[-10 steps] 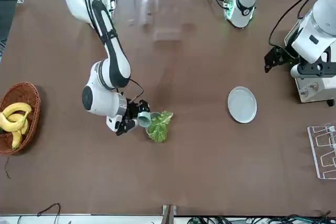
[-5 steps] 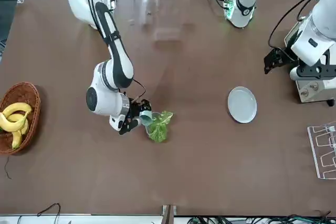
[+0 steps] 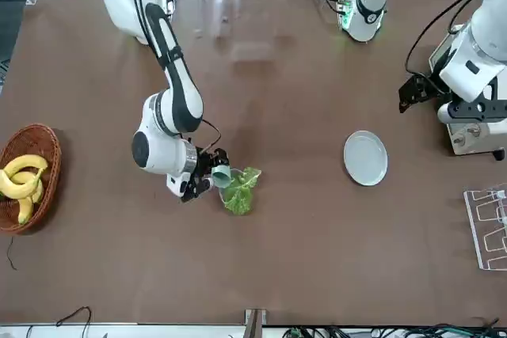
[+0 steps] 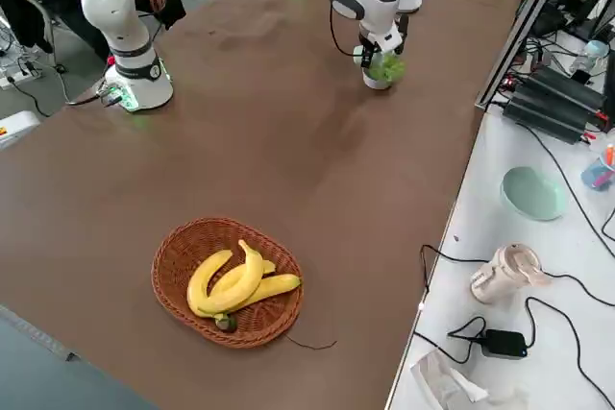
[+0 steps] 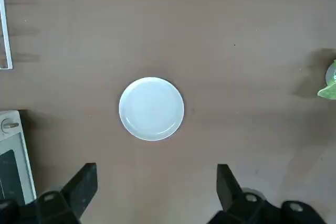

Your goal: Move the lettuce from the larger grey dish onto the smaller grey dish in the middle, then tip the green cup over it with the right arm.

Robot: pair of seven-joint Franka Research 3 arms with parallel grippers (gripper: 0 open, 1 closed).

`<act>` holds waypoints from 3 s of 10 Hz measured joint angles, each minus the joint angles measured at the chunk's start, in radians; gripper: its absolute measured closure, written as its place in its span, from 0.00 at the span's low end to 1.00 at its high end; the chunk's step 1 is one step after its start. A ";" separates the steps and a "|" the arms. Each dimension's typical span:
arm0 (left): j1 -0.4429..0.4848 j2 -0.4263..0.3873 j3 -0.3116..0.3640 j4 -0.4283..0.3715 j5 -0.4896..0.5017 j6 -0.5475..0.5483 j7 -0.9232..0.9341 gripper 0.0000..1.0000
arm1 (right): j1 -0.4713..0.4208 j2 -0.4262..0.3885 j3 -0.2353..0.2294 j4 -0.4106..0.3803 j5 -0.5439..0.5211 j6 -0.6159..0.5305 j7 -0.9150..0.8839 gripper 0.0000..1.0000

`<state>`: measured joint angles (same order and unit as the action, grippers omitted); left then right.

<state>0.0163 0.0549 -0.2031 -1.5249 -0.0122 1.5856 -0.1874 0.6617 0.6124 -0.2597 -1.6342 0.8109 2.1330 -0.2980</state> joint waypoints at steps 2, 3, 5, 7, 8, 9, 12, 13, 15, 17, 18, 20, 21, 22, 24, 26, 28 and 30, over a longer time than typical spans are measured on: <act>0.000 0.000 0.000 0.000 0.000 0.000 0.000 0.00 | 0.001 0.001 0.000 0.000 0.000 -0.009 0.026 0.32; 0.000 0.000 0.000 0.000 0.000 0.000 0.000 0.00 | 0.001 0.001 0.000 0.000 0.000 -0.015 0.045 0.32; 0.001 0.000 0.000 0.000 0.000 0.000 0.000 0.00 | 0.002 0.001 0.000 0.000 0.000 -0.024 0.065 0.32; 0.000 0.000 0.000 0.000 0.000 0.000 0.000 0.00 | 0.002 0.001 0.000 0.000 0.000 -0.037 0.089 0.32; 0.000 0.000 0.000 0.000 0.000 0.000 0.000 0.00 | 0.002 0.001 0.000 0.000 0.000 -0.046 0.104 0.32; 0.000 0.000 0.000 0.000 0.000 0.000 0.000 0.00 | 0.002 0.001 0.000 0.001 0.000 -0.053 0.116 0.32; 0.000 0.000 0.000 0.001 0.000 0.000 0.000 0.00 | 0.002 0.002 0.000 0.024 0.000 -0.084 0.154 0.32; 0.000 0.000 0.000 0.001 0.000 0.000 0.000 0.00 | 0.002 0.002 0.000 0.035 0.000 -0.091 0.170 0.32; 0.001 0.000 0.000 0.001 0.000 0.000 0.000 0.00 | 0.002 0.003 0.000 0.050 0.000 -0.105 0.197 0.32; 0.001 0.000 0.000 0.001 0.000 0.000 0.000 0.00 | 0.001 0.005 -0.003 0.054 0.000 -0.132 0.262 0.32; 0.001 0.000 0.000 0.001 0.000 0.000 0.000 0.00 | 0.000 0.005 -0.004 0.057 0.000 -0.150 0.303 0.32; 0.001 0.000 0.000 0.001 0.000 0.000 0.000 0.00 | -0.003 0.008 -0.005 0.085 0.000 -0.208 0.373 0.32; 0.001 0.000 0.000 0.001 0.000 0.000 0.000 0.00 | -0.005 0.010 -0.006 0.100 0.000 -0.229 0.389 0.32; 0.001 0.000 0.000 0.001 0.000 0.000 0.000 0.00 | -0.007 0.014 -0.006 0.109 0.000 -0.236 0.395 0.32; 0.001 0.000 0.000 0.002 0.000 0.000 0.000 0.00 | -0.009 0.029 -0.006 0.124 0.000 -0.239 0.431 0.32; 0.001 0.000 0.000 0.002 0.000 0.000 0.000 0.00 | -0.009 0.036 -0.006 0.134 0.002 -0.249 0.479 0.32; 0.001 0.000 0.000 0.002 0.000 0.000 0.000 0.00 | -0.009 0.040 -0.006 0.150 0.004 -0.267 0.522 0.32; 0.001 0.000 0.000 0.002 0.003 0.000 0.000 0.00 | -0.013 0.045 -0.006 0.171 0.008 -0.277 0.554 0.32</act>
<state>0.0169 0.0550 -0.2030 -1.5227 -0.0091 1.5856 -0.1874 0.6486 0.6578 -0.2658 -1.4632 0.8185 1.8561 0.2561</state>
